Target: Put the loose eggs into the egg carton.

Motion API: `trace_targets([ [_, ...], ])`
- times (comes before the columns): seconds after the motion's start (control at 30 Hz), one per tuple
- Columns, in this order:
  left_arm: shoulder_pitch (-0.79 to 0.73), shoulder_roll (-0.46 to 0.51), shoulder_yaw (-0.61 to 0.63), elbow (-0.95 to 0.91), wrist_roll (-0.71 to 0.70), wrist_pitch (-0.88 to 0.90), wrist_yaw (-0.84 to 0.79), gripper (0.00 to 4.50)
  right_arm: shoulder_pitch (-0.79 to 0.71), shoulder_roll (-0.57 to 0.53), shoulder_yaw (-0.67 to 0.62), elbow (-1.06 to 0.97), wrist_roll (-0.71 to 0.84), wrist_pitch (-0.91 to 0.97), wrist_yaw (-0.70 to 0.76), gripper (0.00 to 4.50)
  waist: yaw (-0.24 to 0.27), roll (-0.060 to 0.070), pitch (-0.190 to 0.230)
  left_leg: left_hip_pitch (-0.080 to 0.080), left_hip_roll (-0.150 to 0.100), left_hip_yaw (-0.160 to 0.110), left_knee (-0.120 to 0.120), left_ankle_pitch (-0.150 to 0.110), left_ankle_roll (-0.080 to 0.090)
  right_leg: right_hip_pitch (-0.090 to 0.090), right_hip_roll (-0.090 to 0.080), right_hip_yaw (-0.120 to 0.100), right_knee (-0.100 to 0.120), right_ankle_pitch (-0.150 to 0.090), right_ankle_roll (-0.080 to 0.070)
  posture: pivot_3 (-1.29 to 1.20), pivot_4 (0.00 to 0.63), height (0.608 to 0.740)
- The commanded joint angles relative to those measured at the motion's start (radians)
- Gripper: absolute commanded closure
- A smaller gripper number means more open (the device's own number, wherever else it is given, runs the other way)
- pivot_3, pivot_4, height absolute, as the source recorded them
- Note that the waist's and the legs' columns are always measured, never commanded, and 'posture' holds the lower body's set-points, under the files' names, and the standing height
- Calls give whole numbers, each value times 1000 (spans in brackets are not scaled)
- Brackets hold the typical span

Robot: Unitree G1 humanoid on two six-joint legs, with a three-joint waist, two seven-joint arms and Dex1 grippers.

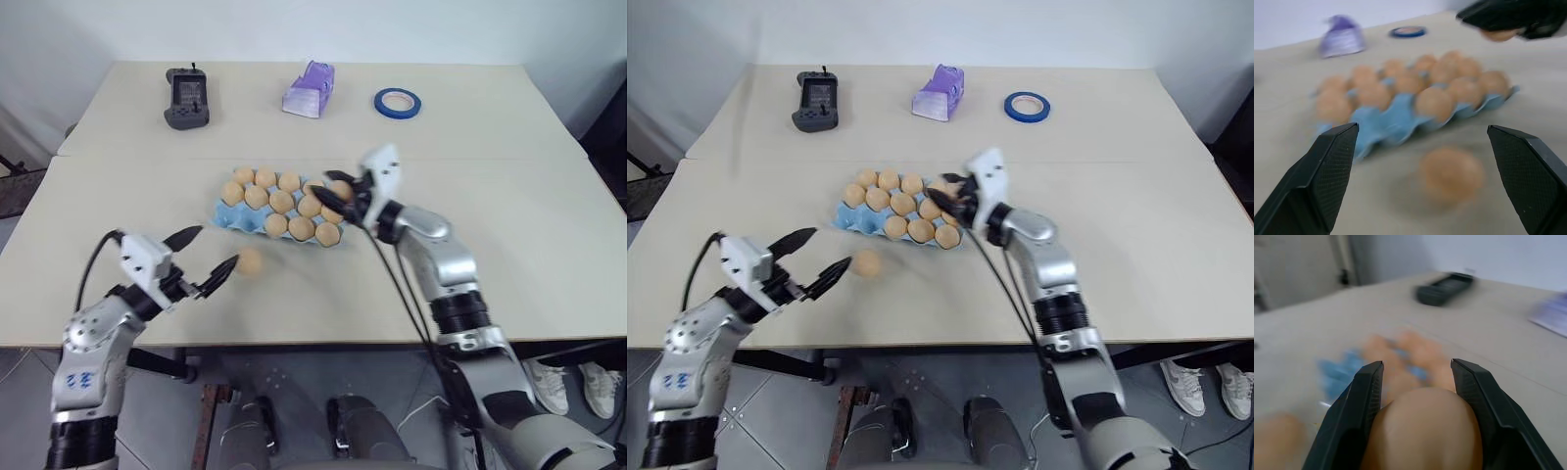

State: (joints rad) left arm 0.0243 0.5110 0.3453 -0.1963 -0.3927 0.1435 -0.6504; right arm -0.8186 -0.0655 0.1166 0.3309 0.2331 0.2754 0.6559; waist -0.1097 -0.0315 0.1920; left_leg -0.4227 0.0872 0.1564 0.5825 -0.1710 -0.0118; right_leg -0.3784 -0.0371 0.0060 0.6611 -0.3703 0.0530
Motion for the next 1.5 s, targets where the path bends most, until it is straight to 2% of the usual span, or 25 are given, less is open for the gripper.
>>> trace_targets([
  [0.03,60,9,88,-36,-20,-23,24,0,-73,87,53,89,-50,-63,-40,2579,0,0,0,0,-1,0,-1,0,0,0,-1,0,0,0,0,0,150,740],
  [0.2,107,-8,97,-95,-22,-10,58,0,-189,203,27,341,-91,-177,-141,2579,3,-4,-2,-2,-4,1,-4,-1,0,0,-8,-4,-4,0,0,0,150,740],
  [0.33,127,-26,80,-115,-17,-15,73,0,-258,244,26,525,-116,-264,-172,2579,-2,-4,-2,-3,-6,2,-8,-1,1,-1,-10,-4,-8,0,0,0,150,740],
  [0.47,123,-33,65,-126,-16,-12,82,0,-293,258,14,629,-119,-327,-156,1311,-4,-4,-2,-6,-4,4,-9,0,-2,-8,-7,-3,-5,-2,-3,0,150,740],
  [0.53,116,-32,59,-128,-18,-8,86,0,-303,266,0,637,-103,-336,-143,547,-4,-4,-2,-10,-2,4,-8,1,-3,-12,-5,-3,-3,-2,-4,0,150,740],
  [0.6,112,-30,54,-128,-21,-7,86,0,-298,271,-4,608,-87,-332,-113,45,-4,-4,-2,-15,-1,3,-5,3,-1,-16,-4,-3,-1,-2,-4,0,150,740],
  [0.8,91,-24,36,-114,-23,-5,76,0,-264,249,-6,429,-34,-265,-30,45,-4,-4,-2,-15,-2,3,-3,2,-2,-16,-4,-3,1,-1,-2,0,150,740],
  [0.93,66,-14,22,-97,-22,-4,62,0,-159,159,3,179,6,-176,43,45,0,-4,-2,-15,-2,2,-4,2,-1,-16,-5,-4,1,-1,-2,0,150,740],
  [1.13,20,21,-15,-49,-7,-8,4,0,152,-94,-48,-200,97,-139,225,45,27,-5,-3,-17,-4,2,-3,1,-1,-14,-7,-4,-2,-1,-2,0,150,740],
  [1.27,-8,53,-29,7,-15,-2,-51,0,379,-262,-139,-318,179,-220,373,45,29,-4,-2,-16,-4,2,-3,0,2,-14,-7,-4,-2,-1,-1,0,150,740],
  [1.5,-1,100,-60,56,-12,1,-145,0,591,-422,-210,-385,241,-262,504,45,19,-4,-2,-10,-1,3,-2,1,2,-12,-2,-1,1,-1,-1,0,150,740],
])
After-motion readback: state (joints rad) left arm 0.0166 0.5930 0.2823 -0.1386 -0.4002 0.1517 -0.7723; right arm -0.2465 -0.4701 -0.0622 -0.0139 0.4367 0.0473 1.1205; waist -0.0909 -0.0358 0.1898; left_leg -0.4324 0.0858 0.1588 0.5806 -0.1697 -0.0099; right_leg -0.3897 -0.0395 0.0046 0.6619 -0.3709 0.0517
